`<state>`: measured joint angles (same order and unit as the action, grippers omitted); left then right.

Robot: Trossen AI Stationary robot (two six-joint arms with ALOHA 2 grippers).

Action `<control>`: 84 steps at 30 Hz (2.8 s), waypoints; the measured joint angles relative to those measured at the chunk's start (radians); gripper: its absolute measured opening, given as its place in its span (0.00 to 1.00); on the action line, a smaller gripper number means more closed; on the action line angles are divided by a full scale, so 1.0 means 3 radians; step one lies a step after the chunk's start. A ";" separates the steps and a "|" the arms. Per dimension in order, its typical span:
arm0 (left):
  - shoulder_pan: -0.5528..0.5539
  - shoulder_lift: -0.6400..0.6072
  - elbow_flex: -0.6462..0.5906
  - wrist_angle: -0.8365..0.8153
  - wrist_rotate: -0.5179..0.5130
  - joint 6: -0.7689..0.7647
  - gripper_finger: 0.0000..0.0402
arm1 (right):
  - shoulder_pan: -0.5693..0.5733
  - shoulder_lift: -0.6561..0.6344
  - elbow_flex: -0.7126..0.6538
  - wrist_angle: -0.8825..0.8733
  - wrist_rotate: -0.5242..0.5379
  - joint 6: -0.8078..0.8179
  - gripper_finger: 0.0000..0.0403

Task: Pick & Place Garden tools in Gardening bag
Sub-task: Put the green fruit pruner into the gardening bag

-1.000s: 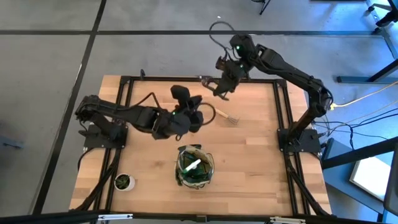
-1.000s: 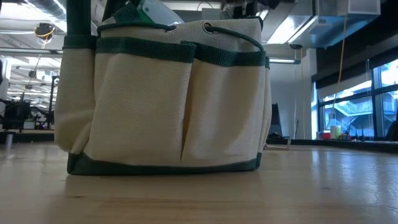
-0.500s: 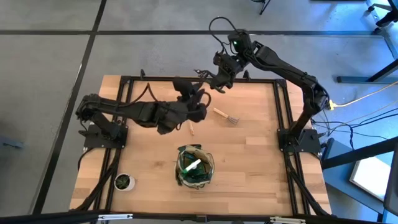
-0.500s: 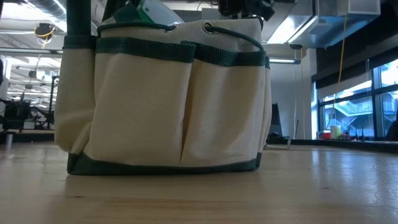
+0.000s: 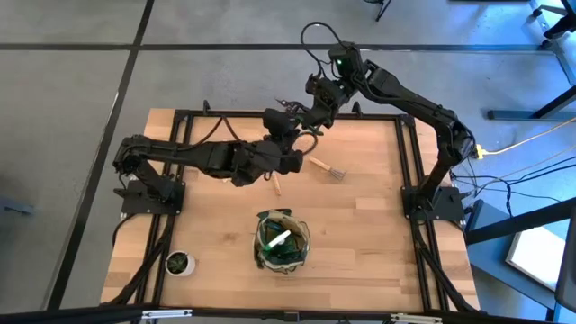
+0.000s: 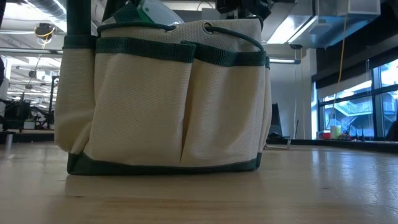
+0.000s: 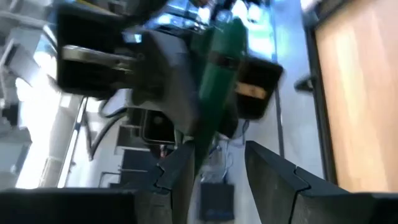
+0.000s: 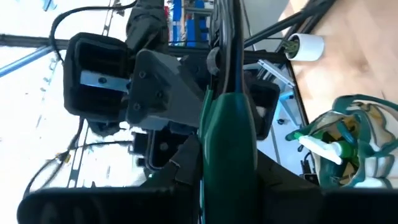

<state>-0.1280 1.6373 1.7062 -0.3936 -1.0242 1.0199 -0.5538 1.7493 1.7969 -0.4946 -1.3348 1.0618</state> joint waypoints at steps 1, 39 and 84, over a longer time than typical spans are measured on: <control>0.0001 0.0006 0.0000 -0.0071 -0.0007 -0.0001 0.34 | 0.0000 0.0001 -0.0001 -0.0013 0.0000 0.0005 0.16; -0.0059 0.0177 -0.0005 0.0314 -0.0902 0.0486 0.34 | 0.0064 -0.0001 -0.0001 -0.0060 0.0112 -0.0113 0.16; -0.0162 0.0185 -0.0002 0.0627 -0.0977 -0.0365 0.07 | 0.0101 -0.0016 -0.0005 0.0834 -0.0071 -0.0250 0.46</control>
<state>-0.1766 1.6929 1.7057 -0.2055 -1.3173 0.9104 -0.5236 1.7445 1.7954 -0.2444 -1.3560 0.9867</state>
